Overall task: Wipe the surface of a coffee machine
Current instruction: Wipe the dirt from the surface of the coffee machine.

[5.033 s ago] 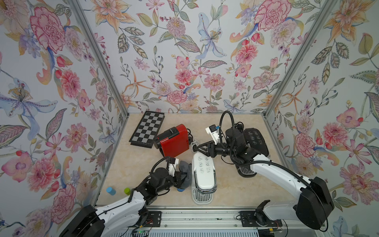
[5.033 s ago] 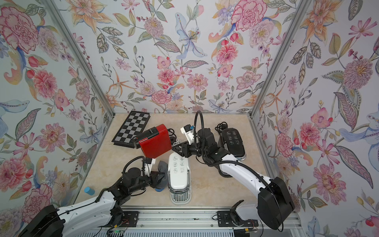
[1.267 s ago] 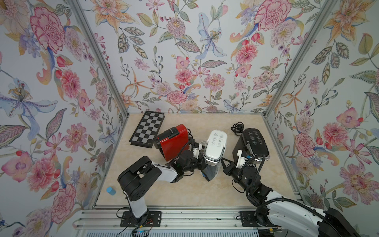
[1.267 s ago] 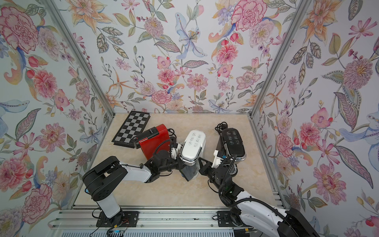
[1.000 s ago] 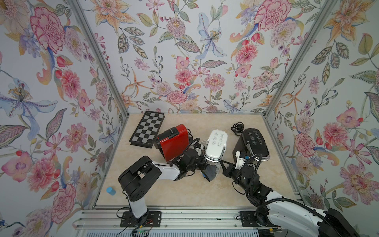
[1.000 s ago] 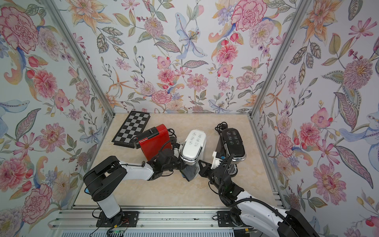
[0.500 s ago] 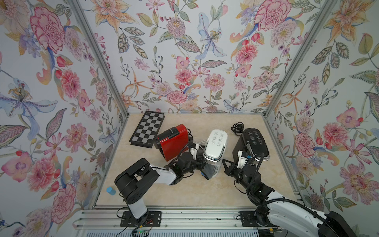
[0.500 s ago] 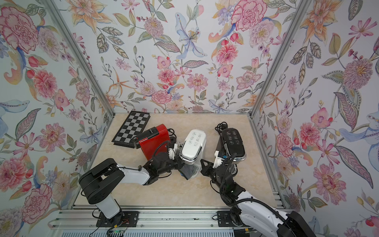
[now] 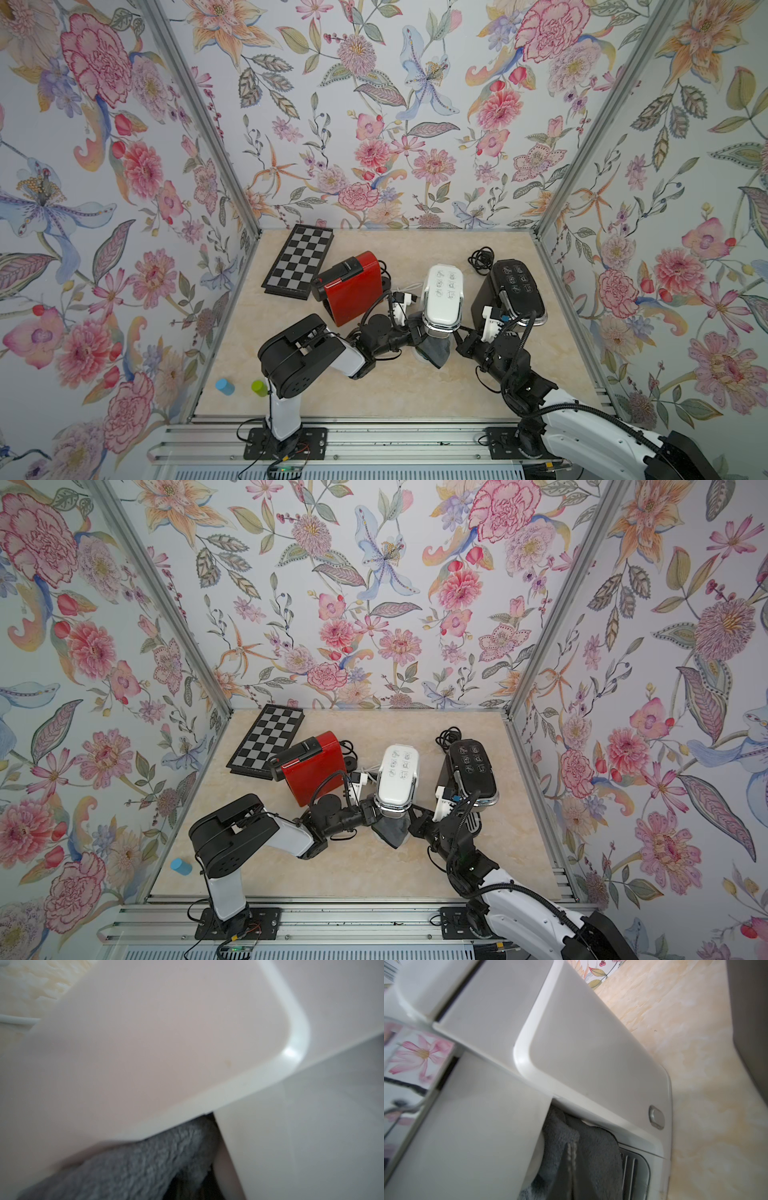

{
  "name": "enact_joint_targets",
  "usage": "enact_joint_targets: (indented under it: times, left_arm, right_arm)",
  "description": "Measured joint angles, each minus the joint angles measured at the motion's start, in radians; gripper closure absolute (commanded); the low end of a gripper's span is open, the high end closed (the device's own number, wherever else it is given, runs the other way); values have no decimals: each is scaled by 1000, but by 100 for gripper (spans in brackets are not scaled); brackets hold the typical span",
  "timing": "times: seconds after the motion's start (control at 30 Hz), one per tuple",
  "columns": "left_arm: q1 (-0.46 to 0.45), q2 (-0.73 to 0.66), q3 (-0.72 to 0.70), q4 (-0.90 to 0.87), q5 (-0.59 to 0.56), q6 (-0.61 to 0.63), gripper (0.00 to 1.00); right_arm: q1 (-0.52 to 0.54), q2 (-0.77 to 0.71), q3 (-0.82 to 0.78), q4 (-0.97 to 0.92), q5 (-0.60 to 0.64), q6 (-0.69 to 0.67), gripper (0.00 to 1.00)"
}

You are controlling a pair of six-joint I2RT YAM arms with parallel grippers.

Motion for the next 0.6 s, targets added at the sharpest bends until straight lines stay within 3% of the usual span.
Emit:
enact_joint_targets:
  times: [0.23,0.6]
  left_arm:
    - [-26,-48,81,-330,-57,99,100]
    - [-29,-109,133,-649,-197,176,100]
  right_arm:
    - [-33,0,0,1,-4,-10,96]
    - [-34,-2,-4,4,-11,-15,96]
